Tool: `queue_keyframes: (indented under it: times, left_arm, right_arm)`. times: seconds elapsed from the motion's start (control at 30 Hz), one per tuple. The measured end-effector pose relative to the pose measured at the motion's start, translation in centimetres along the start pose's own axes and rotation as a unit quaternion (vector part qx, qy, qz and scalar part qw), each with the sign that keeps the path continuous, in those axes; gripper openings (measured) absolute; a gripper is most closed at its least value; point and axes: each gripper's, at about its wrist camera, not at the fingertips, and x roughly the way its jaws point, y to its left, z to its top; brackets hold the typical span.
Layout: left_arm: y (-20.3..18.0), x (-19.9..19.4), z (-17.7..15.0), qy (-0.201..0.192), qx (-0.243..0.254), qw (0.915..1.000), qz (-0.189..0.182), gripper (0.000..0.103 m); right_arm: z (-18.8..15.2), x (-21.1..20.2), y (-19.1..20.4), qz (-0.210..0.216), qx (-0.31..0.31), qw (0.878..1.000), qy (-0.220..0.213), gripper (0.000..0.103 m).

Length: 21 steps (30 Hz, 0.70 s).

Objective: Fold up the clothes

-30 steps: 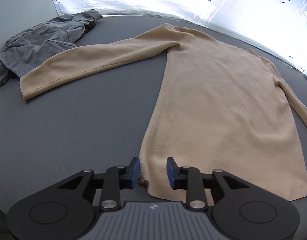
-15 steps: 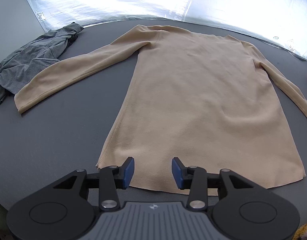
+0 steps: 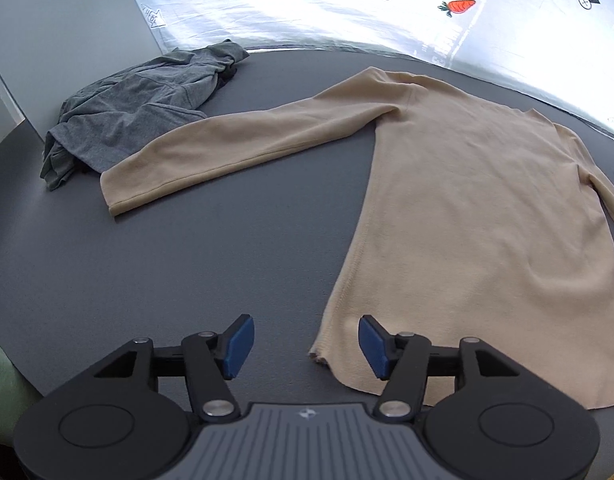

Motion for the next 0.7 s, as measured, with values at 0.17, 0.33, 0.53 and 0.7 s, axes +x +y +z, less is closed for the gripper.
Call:
queue_keyframes:
  times: [0.17,0.33,0.53,0.7]
  left_arm:
    - [5.7,1.4,1.4,-0.002,-0.049,0.9986,0.021,0.061]
    - [12.5,3.5,3.8,-0.017,-0.074,0.9964,0.039,0.077]
    - [21.2,8.1,7.8,-0.034,-0.137,0.9897,0.024,0.077]
    - [24.8,12.8,11.1,-0.031,-0.158,0.9868,-0.02,0.077]
  right_arm:
    - [0.0,-4.5,10.0,0.112,-0.046,0.993,-0.01,0.054]
    - [-0.5,-9.1,21.4,0.215,-0.128,0.968,-0.026,0.071]
    - [-2.9,-13.6,32.6,0.24,-0.222,0.945,-0.018,0.071]
    - [-5.3,-15.6,36.9,0.202,-0.253,0.946,-0.012,0.071]
